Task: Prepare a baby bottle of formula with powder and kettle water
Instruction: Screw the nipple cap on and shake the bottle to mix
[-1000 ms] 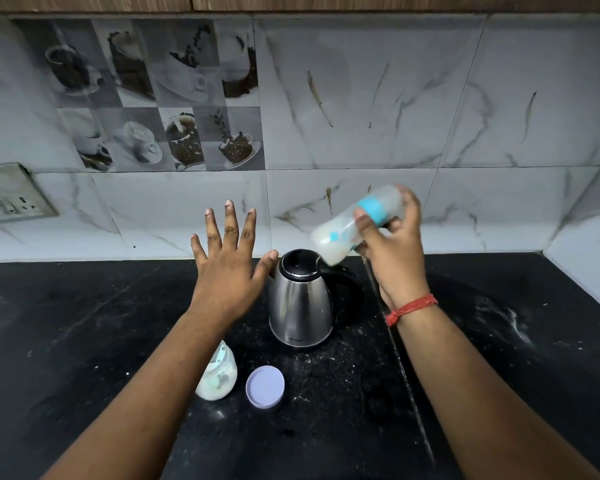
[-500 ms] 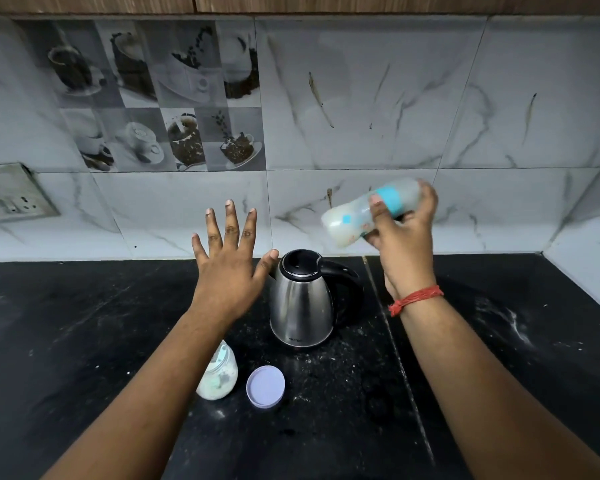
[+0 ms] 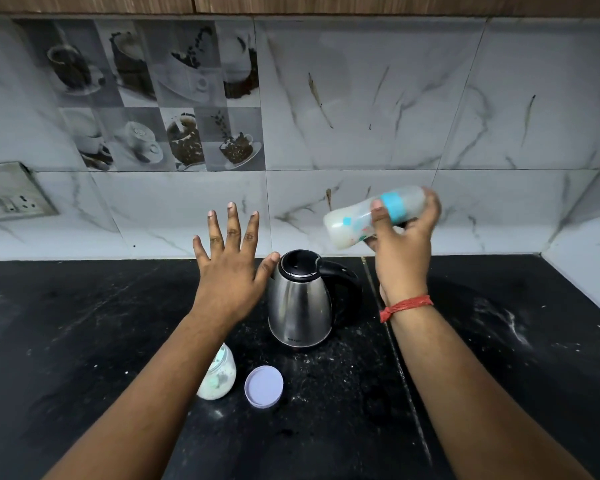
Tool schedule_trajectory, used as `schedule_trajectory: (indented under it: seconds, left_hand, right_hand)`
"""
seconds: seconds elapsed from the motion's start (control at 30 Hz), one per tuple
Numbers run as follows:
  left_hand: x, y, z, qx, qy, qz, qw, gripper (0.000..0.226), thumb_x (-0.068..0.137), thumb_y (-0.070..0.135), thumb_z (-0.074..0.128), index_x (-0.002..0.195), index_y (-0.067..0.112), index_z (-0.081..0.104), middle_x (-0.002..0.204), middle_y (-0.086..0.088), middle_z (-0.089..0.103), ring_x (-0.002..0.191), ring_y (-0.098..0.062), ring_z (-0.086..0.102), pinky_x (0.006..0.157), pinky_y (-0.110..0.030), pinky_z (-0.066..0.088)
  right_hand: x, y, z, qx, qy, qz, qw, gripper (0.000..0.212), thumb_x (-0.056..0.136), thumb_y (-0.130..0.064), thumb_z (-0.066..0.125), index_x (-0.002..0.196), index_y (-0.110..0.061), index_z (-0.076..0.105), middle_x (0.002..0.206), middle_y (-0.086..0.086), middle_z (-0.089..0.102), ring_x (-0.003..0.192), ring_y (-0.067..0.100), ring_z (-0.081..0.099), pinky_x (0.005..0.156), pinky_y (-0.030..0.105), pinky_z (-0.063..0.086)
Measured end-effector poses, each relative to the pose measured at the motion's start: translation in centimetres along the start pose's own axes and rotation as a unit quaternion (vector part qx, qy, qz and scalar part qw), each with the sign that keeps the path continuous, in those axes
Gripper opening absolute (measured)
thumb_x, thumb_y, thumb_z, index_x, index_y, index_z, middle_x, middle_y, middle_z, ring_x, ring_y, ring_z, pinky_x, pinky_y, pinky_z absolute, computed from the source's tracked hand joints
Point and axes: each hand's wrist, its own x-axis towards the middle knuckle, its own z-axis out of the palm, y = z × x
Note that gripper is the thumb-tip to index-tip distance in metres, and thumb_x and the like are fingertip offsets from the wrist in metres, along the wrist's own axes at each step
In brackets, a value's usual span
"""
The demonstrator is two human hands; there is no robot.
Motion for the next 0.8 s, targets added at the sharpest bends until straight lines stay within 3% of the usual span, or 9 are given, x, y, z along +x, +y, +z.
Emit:
schedule_trajectory:
  seconds: [0.03, 0.13, 0.17, 0.27, 0.37, 0.4, 0.53, 0.67, 0.8]
  left_hand:
    - [-0.1, 0.1, 0.0, 0.002, 0.0, 0.0, 1.0, 0.081, 0.093, 0.074, 0.002, 0.163, 0.033, -0.009, 0.168, -0.003, -0.029, 0.154, -0.032, -0.03, 0.123, -0.066, -0.005]
    - [-0.2, 0.3, -0.1, 0.003, 0.002, 0.009, 1.0, 0.081, 0.093, 0.073, 0.001, 0.163, 0.033, -0.008, 0.169, -0.003, -0.026, 0.155, -0.033, -0.028, 0.123, -0.066, -0.004]
    - [-0.2, 0.2, -0.1, 0.0, 0.001, 0.008, 1.0, 0.081, 0.093, 0.073, 0.0, 0.163, 0.034, -0.008, 0.169, -0.003, -0.027, 0.155, -0.032, -0.028, 0.123, -0.066, -0.005]
    - [-0.1, 0.1, 0.0, -0.013, 0.004, 0.003, 1.0, 0.08, 0.093, 0.074, 0.0, 0.163, 0.034, -0.008, 0.169, -0.002, -0.027, 0.154, -0.031, -0.03, 0.123, -0.065, -0.006]
    - [-0.2, 0.2, 0.0, -0.005, 0.003, 0.011, 1.0, 0.079, 0.094, 0.073, 0.0, 0.163, 0.035, -0.008, 0.169, -0.003, -0.026, 0.154, -0.031, -0.03, 0.124, -0.065, -0.006]
    - [-0.1, 0.1, 0.0, -0.006, 0.002, 0.009, 1.0, 0.079, 0.094, 0.073, 0.0, 0.163, 0.035, -0.008, 0.169, -0.002, -0.026, 0.154, -0.031, -0.03, 0.124, -0.065, -0.006]
    - [0.0, 0.3, 0.1, -0.012, 0.002, 0.007, 1.0, 0.079, 0.094, 0.073, 0.0, 0.163, 0.035, -0.009, 0.169, -0.002, -0.028, 0.154, -0.03, -0.031, 0.124, -0.065, -0.007]
    - [0.2, 0.3, 0.1, -0.006, 0.001, 0.01, 1.0, 0.08, 0.093, 0.073, -0.001, 0.163, 0.035, -0.009, 0.169, -0.002, -0.027, 0.154, -0.03, -0.031, 0.124, -0.065, -0.005]
    - [0.2, 0.4, 0.3, -0.002, -0.001, 0.017, 1.0, 0.082, 0.09, 0.078, -0.009, 0.161, 0.036, -0.012, 0.169, -0.002, -0.027, 0.154, -0.031, -0.031, 0.124, -0.065, -0.006]
  right_hand:
    - [0.2, -0.1, 0.0, 0.014, 0.007, -0.003, 1.0, 0.061, 0.092, -0.028, 0.074, 0.137, -0.038, 0.034, 0.114, -0.004, 0.062, 0.089, 0.009, 0.072, 0.076, 0.044, 0.064]
    - [0.0, -0.2, 0.5, -0.088, -0.14, 0.014, 0.986, 0.068, 0.086, -0.035, 0.078, 0.139, -0.044, 0.037, 0.114, -0.001, 0.063, 0.095, 0.02, 0.072, 0.074, 0.042, 0.064]
    - [-0.1, -0.2, 0.6, -0.099, -0.148, 0.024, 0.984, 0.07, 0.081, -0.041, 0.08, 0.137, -0.048, 0.039, 0.115, 0.001, 0.064, 0.098, 0.022, 0.071, 0.078, 0.046, 0.063]
    - [0.3, 0.0, 0.2, -0.029, -0.046, 0.006, 0.998, 0.069, 0.086, -0.04, 0.076, 0.141, -0.041, 0.035, 0.112, -0.005, 0.064, 0.094, 0.012, 0.072, 0.082, 0.049, 0.062]
    - [0.0, -0.2, 0.3, -0.111, -0.107, -0.033, 0.988, 0.07, 0.091, -0.029, 0.075, 0.147, -0.034, 0.034, 0.107, -0.006, 0.063, 0.082, -0.002, 0.066, 0.077, 0.02, 0.059]
    - [0.0, -0.2, 0.4, -0.115, -0.121, -0.025, 0.986, 0.07, 0.09, -0.028, 0.076, 0.146, -0.036, 0.036, 0.108, -0.005, 0.063, 0.083, -0.002, 0.066, 0.078, 0.019, 0.058]
    - [0.5, -0.5, 0.3, -0.008, -0.017, -0.014, 1.0, 0.069, 0.092, -0.031, 0.073, 0.145, -0.035, 0.03, 0.116, -0.003, 0.064, 0.096, 0.013, 0.072, 0.081, 0.049, 0.063]
    - [0.6, -0.4, 0.2, -0.111, -0.152, 0.009, 0.982, 0.066, 0.089, -0.029, 0.077, 0.14, -0.043, 0.038, 0.115, 0.0, 0.064, 0.097, 0.014, 0.069, 0.083, 0.044, 0.063]
    - [1.1, -0.4, -0.1, 0.027, -0.005, 0.009, 1.0, 0.068, 0.093, -0.026, 0.073, 0.146, -0.031, 0.03, 0.121, 0.001, 0.06, 0.099, 0.011, 0.071, 0.079, 0.046, 0.064]
